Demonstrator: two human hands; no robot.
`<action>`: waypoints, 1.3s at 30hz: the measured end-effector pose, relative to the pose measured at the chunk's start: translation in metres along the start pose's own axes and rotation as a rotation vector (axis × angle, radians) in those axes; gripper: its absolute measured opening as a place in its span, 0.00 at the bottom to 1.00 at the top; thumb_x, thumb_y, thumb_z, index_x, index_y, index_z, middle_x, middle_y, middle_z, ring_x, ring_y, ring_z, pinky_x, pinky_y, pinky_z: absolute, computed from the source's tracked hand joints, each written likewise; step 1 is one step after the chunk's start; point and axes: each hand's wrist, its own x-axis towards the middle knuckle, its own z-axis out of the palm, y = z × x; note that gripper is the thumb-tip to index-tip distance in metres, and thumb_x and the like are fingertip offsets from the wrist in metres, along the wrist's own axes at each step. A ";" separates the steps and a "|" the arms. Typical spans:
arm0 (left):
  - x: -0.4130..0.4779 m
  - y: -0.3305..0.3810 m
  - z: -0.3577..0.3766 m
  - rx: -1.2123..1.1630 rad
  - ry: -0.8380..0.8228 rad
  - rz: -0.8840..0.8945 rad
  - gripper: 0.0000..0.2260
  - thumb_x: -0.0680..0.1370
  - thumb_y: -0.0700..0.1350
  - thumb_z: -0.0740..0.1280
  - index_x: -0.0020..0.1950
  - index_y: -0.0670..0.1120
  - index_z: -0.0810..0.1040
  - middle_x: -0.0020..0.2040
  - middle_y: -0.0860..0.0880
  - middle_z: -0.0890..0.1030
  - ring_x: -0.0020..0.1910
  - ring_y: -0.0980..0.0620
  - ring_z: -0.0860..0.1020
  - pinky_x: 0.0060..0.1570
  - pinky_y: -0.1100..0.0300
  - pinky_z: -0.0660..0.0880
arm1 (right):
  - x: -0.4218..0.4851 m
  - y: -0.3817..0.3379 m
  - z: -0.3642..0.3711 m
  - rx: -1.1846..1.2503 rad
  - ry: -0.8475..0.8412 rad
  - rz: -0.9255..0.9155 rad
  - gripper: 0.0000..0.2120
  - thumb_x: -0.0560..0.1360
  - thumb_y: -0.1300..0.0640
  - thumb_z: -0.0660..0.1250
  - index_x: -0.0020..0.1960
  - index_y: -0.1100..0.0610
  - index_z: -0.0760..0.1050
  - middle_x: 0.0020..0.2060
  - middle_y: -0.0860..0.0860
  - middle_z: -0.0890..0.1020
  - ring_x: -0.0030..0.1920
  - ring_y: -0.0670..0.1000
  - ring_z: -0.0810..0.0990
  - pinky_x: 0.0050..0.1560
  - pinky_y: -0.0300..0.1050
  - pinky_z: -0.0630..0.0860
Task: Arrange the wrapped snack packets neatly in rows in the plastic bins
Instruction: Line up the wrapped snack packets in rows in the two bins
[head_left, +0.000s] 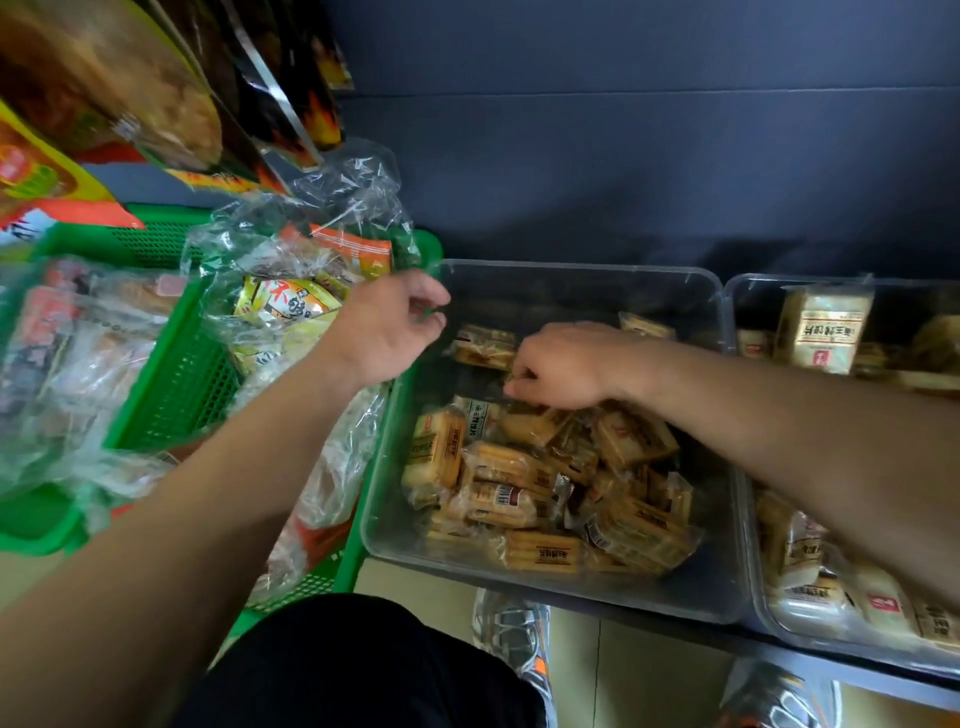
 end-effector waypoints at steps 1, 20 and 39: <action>-0.004 -0.007 0.002 0.055 0.018 -0.006 0.12 0.81 0.44 0.69 0.64 0.51 0.79 0.60 0.56 0.78 0.58 0.57 0.75 0.62 0.65 0.68 | 0.008 -0.002 -0.001 0.027 0.022 0.008 0.16 0.82 0.42 0.61 0.44 0.49 0.81 0.40 0.47 0.82 0.43 0.50 0.81 0.46 0.49 0.79; -0.030 -0.059 0.021 -0.132 0.055 0.027 0.10 0.80 0.42 0.70 0.59 0.53 0.81 0.60 0.54 0.79 0.56 0.57 0.77 0.58 0.66 0.72 | 0.069 -0.017 0.052 0.219 -0.155 0.192 0.18 0.78 0.51 0.69 0.66 0.52 0.78 0.61 0.51 0.80 0.58 0.54 0.79 0.61 0.51 0.78; -0.031 -0.042 0.012 -0.192 -0.011 -0.062 0.11 0.81 0.45 0.69 0.63 0.52 0.80 0.64 0.51 0.80 0.62 0.54 0.78 0.60 0.62 0.71 | 0.005 -0.008 0.004 0.486 0.252 0.092 0.16 0.81 0.52 0.67 0.68 0.51 0.74 0.60 0.49 0.75 0.58 0.49 0.75 0.59 0.43 0.71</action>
